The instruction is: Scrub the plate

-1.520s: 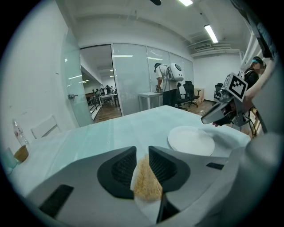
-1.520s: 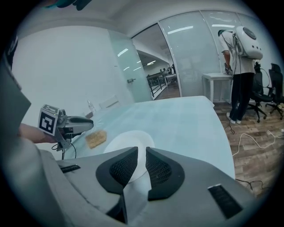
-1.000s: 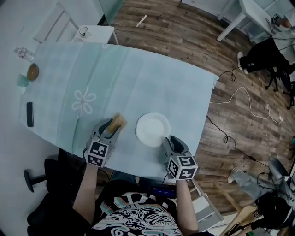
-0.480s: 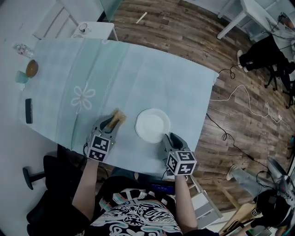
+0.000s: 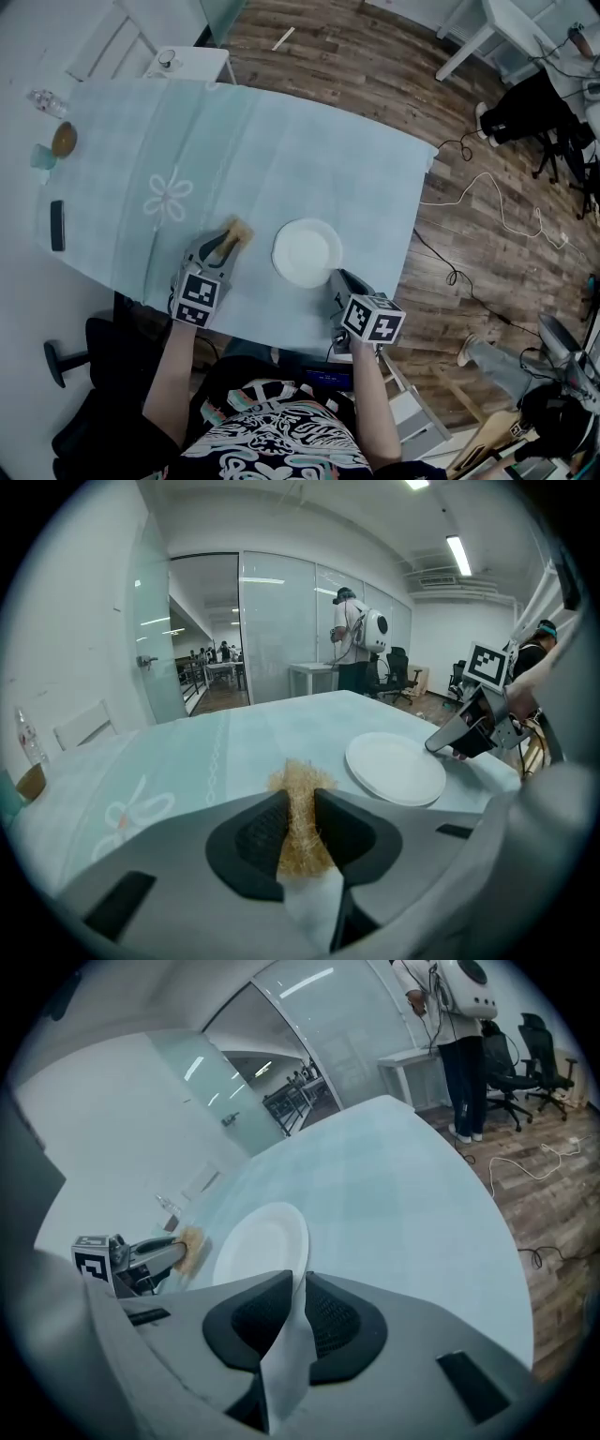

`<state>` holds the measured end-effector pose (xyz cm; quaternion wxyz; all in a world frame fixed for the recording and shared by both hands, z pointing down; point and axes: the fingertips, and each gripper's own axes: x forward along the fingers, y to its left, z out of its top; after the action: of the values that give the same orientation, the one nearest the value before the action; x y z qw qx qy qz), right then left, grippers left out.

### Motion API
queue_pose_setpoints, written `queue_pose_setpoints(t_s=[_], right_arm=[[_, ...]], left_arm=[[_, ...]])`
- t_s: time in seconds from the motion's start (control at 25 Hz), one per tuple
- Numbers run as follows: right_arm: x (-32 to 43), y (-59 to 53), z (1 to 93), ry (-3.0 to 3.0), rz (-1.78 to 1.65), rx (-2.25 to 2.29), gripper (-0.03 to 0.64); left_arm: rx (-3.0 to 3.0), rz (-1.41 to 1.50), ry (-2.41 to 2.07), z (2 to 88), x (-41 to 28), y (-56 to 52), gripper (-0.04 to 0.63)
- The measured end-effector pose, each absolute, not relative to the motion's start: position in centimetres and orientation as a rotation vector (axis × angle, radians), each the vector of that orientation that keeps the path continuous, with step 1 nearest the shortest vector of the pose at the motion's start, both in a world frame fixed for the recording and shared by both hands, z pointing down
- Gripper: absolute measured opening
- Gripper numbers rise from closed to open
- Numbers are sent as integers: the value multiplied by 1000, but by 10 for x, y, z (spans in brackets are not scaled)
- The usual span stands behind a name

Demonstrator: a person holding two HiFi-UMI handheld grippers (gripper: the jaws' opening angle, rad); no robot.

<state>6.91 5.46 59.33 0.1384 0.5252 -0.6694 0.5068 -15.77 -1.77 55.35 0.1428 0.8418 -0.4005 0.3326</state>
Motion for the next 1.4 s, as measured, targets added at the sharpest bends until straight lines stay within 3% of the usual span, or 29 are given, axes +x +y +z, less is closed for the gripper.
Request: queue_pose_setpoints(t_s=[0.48,1.4], right_arm=[[67,52,596,-1913,1734,1467,87],[66,46,602,-1845,1840,1408,57]], left_arm=[[2513,930,-1125,533,-134,-29,117],[2613,942,-874,539,-58,-23,115]])
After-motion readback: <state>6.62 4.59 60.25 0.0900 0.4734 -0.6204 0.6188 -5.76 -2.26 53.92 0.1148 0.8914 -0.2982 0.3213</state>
